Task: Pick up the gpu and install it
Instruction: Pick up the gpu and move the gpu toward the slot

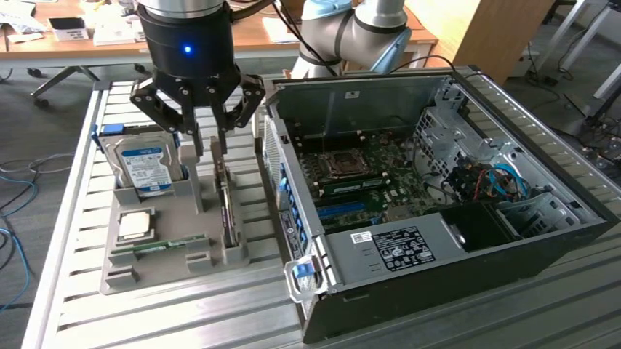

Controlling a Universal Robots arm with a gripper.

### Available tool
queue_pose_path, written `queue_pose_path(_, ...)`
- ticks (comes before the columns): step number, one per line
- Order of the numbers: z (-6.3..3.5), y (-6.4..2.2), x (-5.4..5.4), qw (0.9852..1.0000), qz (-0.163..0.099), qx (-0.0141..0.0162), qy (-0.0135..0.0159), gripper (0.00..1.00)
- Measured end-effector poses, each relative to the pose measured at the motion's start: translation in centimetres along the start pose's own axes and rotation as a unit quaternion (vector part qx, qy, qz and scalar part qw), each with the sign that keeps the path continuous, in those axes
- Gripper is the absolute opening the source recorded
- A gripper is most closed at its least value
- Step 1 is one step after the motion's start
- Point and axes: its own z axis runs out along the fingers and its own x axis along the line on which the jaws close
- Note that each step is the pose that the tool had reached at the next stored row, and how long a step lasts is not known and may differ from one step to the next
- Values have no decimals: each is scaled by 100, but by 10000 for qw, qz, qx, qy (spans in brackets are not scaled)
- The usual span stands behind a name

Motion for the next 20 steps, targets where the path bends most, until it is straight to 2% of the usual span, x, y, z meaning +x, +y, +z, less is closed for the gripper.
queue_pose_path(20,65,-3,1,10000,0,-3,0,36)
